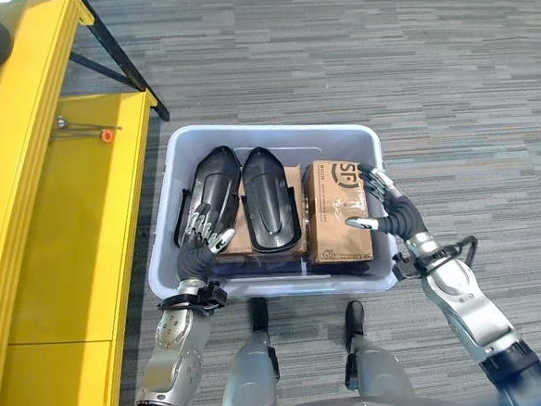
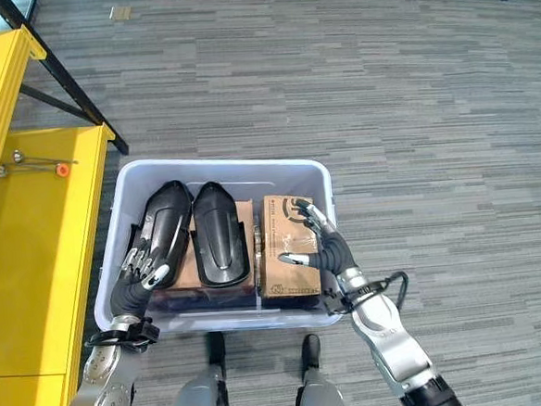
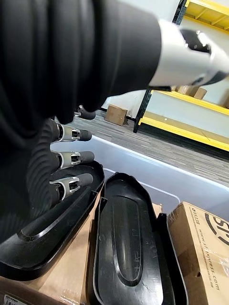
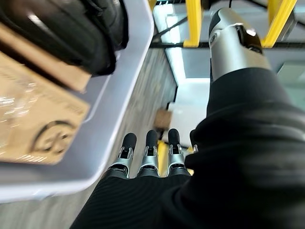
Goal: Move parts from the plastic box to the shelf.
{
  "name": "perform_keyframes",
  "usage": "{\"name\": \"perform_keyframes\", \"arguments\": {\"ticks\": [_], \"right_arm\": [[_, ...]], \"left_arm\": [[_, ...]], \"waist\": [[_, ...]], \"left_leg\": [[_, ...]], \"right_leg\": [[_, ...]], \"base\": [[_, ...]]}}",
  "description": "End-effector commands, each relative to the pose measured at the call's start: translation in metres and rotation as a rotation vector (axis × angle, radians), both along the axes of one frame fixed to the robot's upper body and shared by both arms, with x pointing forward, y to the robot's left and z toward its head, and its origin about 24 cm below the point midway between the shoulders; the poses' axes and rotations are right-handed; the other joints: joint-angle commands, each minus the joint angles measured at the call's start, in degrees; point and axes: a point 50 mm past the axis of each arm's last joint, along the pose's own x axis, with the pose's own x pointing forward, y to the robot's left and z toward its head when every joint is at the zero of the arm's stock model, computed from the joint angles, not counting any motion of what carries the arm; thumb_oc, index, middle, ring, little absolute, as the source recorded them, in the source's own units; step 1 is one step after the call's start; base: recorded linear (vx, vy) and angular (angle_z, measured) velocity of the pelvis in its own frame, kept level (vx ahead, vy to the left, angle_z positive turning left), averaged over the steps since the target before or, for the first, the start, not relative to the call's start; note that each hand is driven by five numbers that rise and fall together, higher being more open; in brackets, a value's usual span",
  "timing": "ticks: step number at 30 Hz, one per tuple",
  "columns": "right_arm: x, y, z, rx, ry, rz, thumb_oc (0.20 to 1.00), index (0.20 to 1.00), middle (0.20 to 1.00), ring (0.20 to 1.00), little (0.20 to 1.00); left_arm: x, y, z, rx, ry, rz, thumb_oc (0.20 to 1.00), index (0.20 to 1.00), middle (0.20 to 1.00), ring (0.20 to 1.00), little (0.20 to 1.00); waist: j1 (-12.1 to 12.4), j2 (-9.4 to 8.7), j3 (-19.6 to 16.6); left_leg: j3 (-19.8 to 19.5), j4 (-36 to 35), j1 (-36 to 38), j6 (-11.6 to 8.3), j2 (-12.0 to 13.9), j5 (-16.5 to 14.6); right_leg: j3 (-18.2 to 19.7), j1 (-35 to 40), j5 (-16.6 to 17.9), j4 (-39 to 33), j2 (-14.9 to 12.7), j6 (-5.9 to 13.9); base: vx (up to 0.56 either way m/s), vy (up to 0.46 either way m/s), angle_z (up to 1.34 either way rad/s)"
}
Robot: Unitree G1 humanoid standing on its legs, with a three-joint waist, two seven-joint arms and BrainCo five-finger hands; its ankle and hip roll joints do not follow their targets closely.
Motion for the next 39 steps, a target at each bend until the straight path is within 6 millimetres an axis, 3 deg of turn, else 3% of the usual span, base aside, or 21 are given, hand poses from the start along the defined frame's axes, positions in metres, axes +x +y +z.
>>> {"name": "perform_keyframes", "arguments": {"ticks": [1, 6, 8, 11, 16, 21, 31, 39], "right_arm": [[0.007, 0.009, 0.022, 0.049, -0.107, -0.02, 1.0, 1.0, 1.0, 1.0, 1.0], [0.025, 0.031, 0.041, 0.098, -0.155, -0.017, 1.0, 1.0, 1.0, 1.0, 1.0], [0.036, 0.052, 0.05, 0.167, -0.146, -0.013, 1.0, 1.0, 1.0, 1.0, 1.0], [0.045, 0.056, 0.057, 0.197, -0.151, -0.045, 1.0, 1.0, 1.0, 1.0, 1.0], [0.061, 0.047, 0.089, 0.176, -0.273, -0.183, 1.0, 1.0, 1.0, 1.0, 1.0], [0.064, 0.033, 0.114, 0.12, -0.405, -0.306, 1.0, 1.0, 1.0, 1.0, 1.0], [0.054, 0.029, 0.131, 0.088, -0.53, -0.331, 1.0, 1.0, 1.0, 1.0, 1.0], [0.057, 0.031, 0.127, 0.086, -0.499, -0.331, 1.0, 1.0, 1.0, 1.0, 1.0]], "left_arm": [[0.006, 0.003, 0.042, 0.023, -0.2, 0.022, 1.0, 1.0, 1.0, 1.0, 1.0], [0.017, -0.007, 0.066, -0.003, -0.299, 0.03, 1.0, 1.0, 1.0, 1.0, 1.0], [0.023, -0.012, 0.075, -0.013, -0.329, 0.054, 1.0, 1.0, 1.0, 1.0, 1.0], [0.024, -0.015, 0.077, -0.019, -0.332, 0.049, 1.0, 1.0, 1.0, 1.0, 1.0], [0.024, -0.025, 0.082, -0.04, -0.353, 0.019, 1.0, 1.0, 1.0, 1.0, 1.0], [0.023, -0.03, 0.081, -0.03, -0.346, 0.004, 1.0, 1.0, 1.0, 1.0, 1.0], [0.022, -0.029, 0.082, -0.021, -0.356, 0.011, 1.0, 1.0, 1.0, 1.0, 1.0], [0.021, -0.03, 0.086, -0.028, -0.375, 0.002, 1.0, 1.0, 1.0, 1.0, 1.0]], "waist": [[1.4, -0.88, 1.0], [2.6, 0.12, 4.2], [3.7, 1.15, 6.9], [4.3, 1.98, 8.1], [5.4, 3.72, 10.4], [5.2, 4.34, 10.6], [4.4, 4.6, 10.6], [3.9, 4.98, 10.6]], "left_leg": [[-1.3, 4.0, -2.7, -2.6, 7.0, -0.5], [-2.1, 3.7, -5.5, -2.62, 6.4, 0.4], [-2.6, 3.5, -8.4, -2.46, 5.5, 1.0], [-3.2, 4.0, -10.5, -2.34, 5.0, 1.0], [-3.7, 5.0, -14.0, -2.05, 4.0, 1.0], [-3.9, 5.3, -16.3, -1.81, 3.6, 0.9], [-3.6, 4.9, -17.2, -1.69, 3.4, 0.9], [-3.4, 4.7, -17.8, -1.82, 3.3, 1.1]], "right_leg": [[-0.4, 0.1, 0.0, 4.6, -6.2, 3.36], [-1.4, -2.4, 0.6, 4.9, -6.5, 3.24], [-2.0, -4.6, 1.7, 4.6, -7.1, 3.18], [-2.5, -5.7, 2.0, 4.7, -7.7, 3.22], [-3.0, -7.9, 2.7, 4.8, -8.4, 3.14], [-3.0, -10.1, 2.7, 5.1, -8.5, 3.04], [-2.4, -11.6, 2.4, 5.3, -8.5, 3.02], [-2.0, -12.9, 2.4, 5.4, -8.4, 3.11]], "base": [[-0.06, -0.002, 0.17], [-0.07, 0.02, 0.15], [-0.09, 0.054, 0.11], [-0.05, 0.028, 0.2], [-0.03, 0.036, 0.11], [-0.01, 0.031, 0.01], [0.0, 0.001, 0.0], [0.0, 0.0, 0.0]]}}
